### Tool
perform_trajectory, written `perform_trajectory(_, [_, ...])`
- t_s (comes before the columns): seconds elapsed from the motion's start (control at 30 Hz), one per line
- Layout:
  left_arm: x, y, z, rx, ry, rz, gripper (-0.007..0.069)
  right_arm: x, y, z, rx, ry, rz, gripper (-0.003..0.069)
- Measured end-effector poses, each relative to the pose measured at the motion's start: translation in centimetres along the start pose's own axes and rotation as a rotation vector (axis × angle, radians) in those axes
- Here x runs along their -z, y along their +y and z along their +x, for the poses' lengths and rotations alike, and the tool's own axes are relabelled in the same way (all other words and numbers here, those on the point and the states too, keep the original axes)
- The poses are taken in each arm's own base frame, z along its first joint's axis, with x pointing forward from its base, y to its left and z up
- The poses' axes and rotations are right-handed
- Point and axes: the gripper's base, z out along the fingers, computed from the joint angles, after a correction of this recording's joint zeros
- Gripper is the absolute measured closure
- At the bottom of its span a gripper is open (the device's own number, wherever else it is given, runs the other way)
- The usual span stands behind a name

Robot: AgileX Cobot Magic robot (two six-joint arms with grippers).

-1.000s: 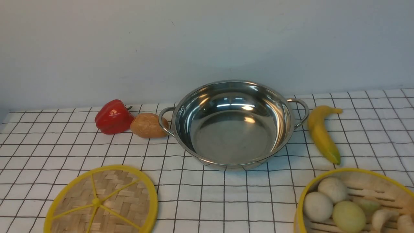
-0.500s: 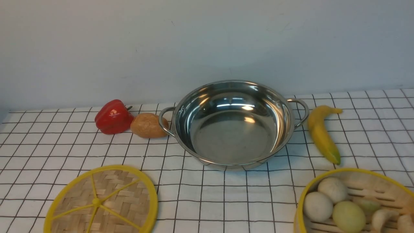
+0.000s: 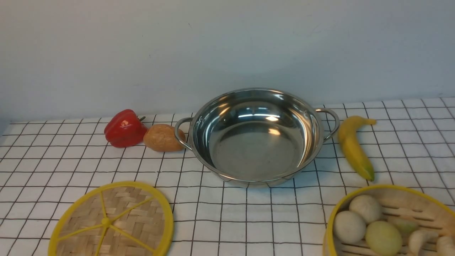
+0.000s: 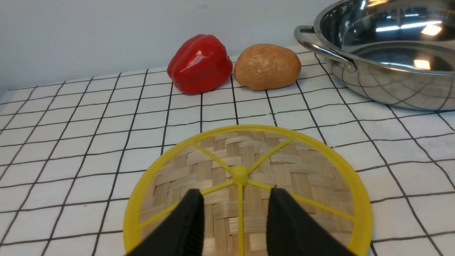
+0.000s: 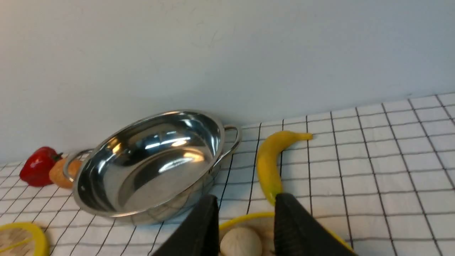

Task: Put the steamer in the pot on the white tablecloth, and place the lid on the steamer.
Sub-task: 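Reach for and grasp the rim of the bamboo steamer holding the buns with the right gripper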

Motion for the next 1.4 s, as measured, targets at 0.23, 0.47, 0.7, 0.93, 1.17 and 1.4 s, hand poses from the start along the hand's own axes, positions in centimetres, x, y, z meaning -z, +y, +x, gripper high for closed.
perform_trajectory(0.23, [0.0,0.0,0.0,0.0,0.0,0.0,0.0382,-3.5,-1.3,0.2,0.07,0.505,0.248,0.0417])
perform_trajectory(0.47, [0.0,0.0,0.0,0.0,0.0,0.0,0.0382,-10.7,-2.7,0.2,0.153,0.858,0.378,0.0417])
perform_trajectory(0.7, [0.0,0.0,0.0,0.0,0.0,0.0,0.0382,-17.6,-4.3,2.4,0.193,1.094,0.384,0.0417])
perform_trajectory(0.93, [0.0,0.0,0.0,0.0,0.0,0.0,0.0382,-20.2,-7.5,2.5,0.09,1.097,0.464,0.0415])
perform_trajectory(1.17, [0.0,0.0,0.0,0.0,0.0,0.0,0.0382,-20.8,-9.0,2.1,-0.009,1.025,0.393,0.0333])
perform_trajectory(1.4, [0.0,0.0,0.0,0.0,0.0,0.0,0.0382,-22.5,-9.9,4.0,-0.03,1.119,0.369,0.0274])
